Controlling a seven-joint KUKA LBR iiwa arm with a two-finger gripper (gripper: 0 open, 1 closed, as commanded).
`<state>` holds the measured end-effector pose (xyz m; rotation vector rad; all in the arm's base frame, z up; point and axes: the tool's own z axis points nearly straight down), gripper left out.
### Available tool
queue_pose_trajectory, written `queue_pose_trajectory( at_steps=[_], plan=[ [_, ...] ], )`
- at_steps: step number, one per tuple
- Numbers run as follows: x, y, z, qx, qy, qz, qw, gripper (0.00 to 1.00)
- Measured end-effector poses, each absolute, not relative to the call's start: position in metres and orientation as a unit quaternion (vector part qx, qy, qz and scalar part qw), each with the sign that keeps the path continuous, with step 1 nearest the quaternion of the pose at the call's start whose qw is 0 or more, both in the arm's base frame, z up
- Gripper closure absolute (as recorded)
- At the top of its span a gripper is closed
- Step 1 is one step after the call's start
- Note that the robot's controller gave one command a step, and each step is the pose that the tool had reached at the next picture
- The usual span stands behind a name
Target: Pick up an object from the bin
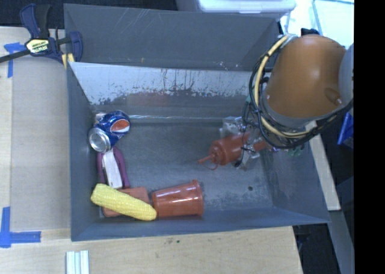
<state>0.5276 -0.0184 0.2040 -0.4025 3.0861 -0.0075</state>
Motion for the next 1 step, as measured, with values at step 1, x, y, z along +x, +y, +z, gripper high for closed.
queue_pose_trajectory(
  at_steps=[1],
  plan=[
    [0.5537, -0.0074, 0.2415, -0.110, 0.994, 0.000, 0.010, 1.00]
  ],
)
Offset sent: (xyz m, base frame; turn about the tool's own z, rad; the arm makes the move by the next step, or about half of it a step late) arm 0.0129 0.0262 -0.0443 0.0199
